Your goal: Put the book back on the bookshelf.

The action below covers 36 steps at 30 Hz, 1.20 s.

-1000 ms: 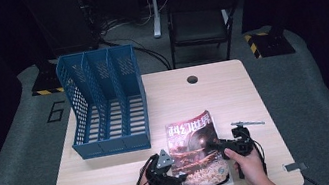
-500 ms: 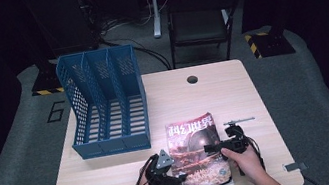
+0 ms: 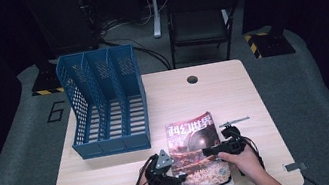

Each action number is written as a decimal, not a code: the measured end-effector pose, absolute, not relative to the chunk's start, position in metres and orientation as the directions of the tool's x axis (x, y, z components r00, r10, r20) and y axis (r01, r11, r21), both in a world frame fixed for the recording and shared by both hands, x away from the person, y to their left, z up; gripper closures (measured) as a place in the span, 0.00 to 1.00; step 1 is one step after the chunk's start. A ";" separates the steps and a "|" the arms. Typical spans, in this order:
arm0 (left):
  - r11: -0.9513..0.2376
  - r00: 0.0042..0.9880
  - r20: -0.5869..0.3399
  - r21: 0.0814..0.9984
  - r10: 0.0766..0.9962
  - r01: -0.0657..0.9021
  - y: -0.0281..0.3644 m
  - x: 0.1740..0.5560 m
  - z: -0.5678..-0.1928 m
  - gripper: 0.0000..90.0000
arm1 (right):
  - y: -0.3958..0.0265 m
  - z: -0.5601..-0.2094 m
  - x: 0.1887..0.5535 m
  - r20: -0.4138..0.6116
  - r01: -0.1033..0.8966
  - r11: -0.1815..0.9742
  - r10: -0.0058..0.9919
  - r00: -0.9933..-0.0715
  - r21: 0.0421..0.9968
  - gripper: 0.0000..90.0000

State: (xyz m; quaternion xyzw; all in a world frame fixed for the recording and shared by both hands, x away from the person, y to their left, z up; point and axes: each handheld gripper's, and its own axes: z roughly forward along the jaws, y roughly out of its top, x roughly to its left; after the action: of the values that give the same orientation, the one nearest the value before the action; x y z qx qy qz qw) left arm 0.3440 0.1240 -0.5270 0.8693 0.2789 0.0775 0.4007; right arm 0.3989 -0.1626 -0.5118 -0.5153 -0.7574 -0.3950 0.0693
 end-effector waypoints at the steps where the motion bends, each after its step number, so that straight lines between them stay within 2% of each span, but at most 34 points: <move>1: -0.523 0.832 -0.089 0.740 0.547 0.423 0.124 0.344 -0.527 0.20 | -0.164 -0.512 0.399 0.518 0.840 0.153 0.726 -0.453 0.520 0.53; 4: -0.523 0.833 -0.089 0.740 0.547 0.423 0.124 0.344 -0.527 0.20 | -0.167 -0.513 0.399 0.545 0.860 0.128 0.725 -0.421 0.494 0.64; 8: -0.522 0.832 -0.089 0.740 0.548 0.423 0.124 0.344 -0.527 0.20 | -0.169 -0.515 0.399 0.535 0.856 0.127 0.732 -0.422 0.502 0.72; 11: -0.515 0.828 -0.085 0.746 0.555 0.422 0.124 0.343 -0.528 0.20 | -0.171 -0.517 0.399 0.514 0.836 0.144 0.730 -0.451 0.530 0.75; 18: -0.517 0.829 -0.084 0.746 0.554 0.421 0.124 0.344 -0.528 0.20 | -0.170 -0.517 0.397 0.512 0.834 0.135 0.733 -0.448 0.535 0.84; 24: -0.517 0.829 -0.084 0.745 0.553 0.421 0.124 0.344 -0.528 0.20 | -0.170 -0.516 0.394 0.543 0.843 0.096 0.725 -0.423 0.530 0.90; 26: -0.517 0.829 -0.085 0.745 0.553 0.421 0.124 0.344 -0.528 0.20 | -0.170 -0.516 0.395 0.521 0.822 0.109 0.725 -0.451 0.559 0.91; 33: -0.521 0.831 -0.094 0.739 0.548 0.427 0.126 0.346 -0.527 0.20 | -0.168 -0.514 0.390 0.502 0.805 0.102 0.734 -0.458 0.584 0.94; 36: -0.519 0.825 -0.100 0.734 0.556 0.438 0.127 0.347 -0.525 0.23 | -0.167 -0.512 0.388 0.492 0.788 0.104 0.729 -0.475 0.607 0.95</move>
State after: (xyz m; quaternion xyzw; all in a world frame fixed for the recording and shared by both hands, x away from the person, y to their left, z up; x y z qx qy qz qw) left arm 0.3469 0.1271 -0.5254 0.8683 0.2861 0.0740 0.3984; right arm 0.3883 -0.1668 -0.5124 -0.5112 -0.7421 -0.4322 0.0340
